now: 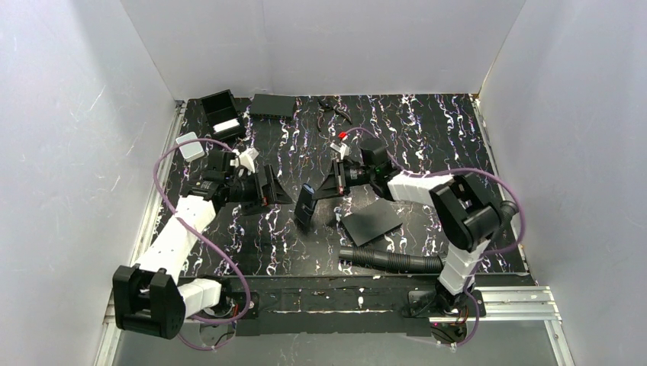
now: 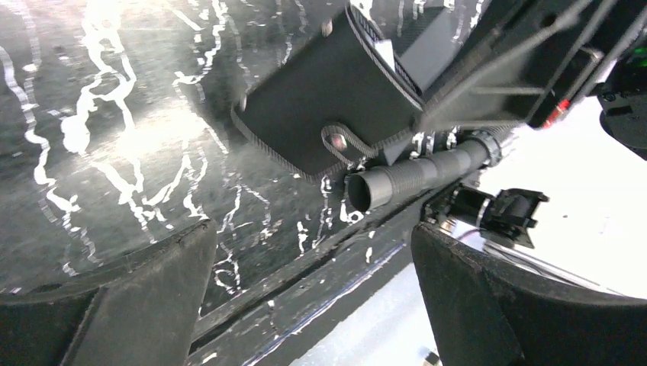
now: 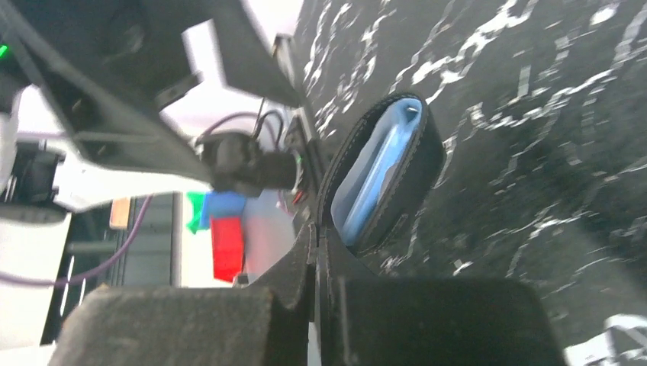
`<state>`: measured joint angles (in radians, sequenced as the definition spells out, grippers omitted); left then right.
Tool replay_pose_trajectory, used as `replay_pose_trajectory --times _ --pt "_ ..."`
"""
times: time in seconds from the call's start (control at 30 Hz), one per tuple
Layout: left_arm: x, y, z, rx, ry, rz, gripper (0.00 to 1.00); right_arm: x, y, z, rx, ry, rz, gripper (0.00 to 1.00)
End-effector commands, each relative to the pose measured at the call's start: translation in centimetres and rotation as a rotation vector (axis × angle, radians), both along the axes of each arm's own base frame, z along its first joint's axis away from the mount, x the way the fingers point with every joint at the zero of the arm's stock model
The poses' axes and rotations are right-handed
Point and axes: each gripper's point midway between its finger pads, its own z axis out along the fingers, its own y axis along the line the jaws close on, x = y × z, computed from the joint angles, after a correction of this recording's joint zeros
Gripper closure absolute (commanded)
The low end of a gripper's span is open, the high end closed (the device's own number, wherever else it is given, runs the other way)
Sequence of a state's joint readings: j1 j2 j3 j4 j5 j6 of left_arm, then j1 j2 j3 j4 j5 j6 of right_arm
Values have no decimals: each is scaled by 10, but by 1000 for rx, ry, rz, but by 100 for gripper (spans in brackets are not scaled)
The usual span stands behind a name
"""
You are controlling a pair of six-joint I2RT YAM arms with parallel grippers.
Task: Put the credit cards into the card holder
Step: Pick up the card holder from the center of the board.
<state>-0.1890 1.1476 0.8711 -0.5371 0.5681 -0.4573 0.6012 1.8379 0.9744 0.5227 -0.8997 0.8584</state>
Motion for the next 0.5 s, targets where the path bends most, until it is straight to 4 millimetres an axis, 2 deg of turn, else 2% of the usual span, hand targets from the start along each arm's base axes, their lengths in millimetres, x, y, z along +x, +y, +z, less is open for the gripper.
replay_pose_trajectory --times 0.0,0.17,0.33,0.47 --pt "6 -27 30 -187 -73 -109 2 -38 -16 51 48 -85 181 99" --pt "-5 -34 55 -244 -168 -216 2 -55 -28 94 81 -147 176 99" --pt "-26 -52 95 -471 -276 -331 3 -71 -36 142 154 -204 188 99" --pt "-34 -54 105 -521 -330 -361 2 -81 -39 184 239 -229 202 99"
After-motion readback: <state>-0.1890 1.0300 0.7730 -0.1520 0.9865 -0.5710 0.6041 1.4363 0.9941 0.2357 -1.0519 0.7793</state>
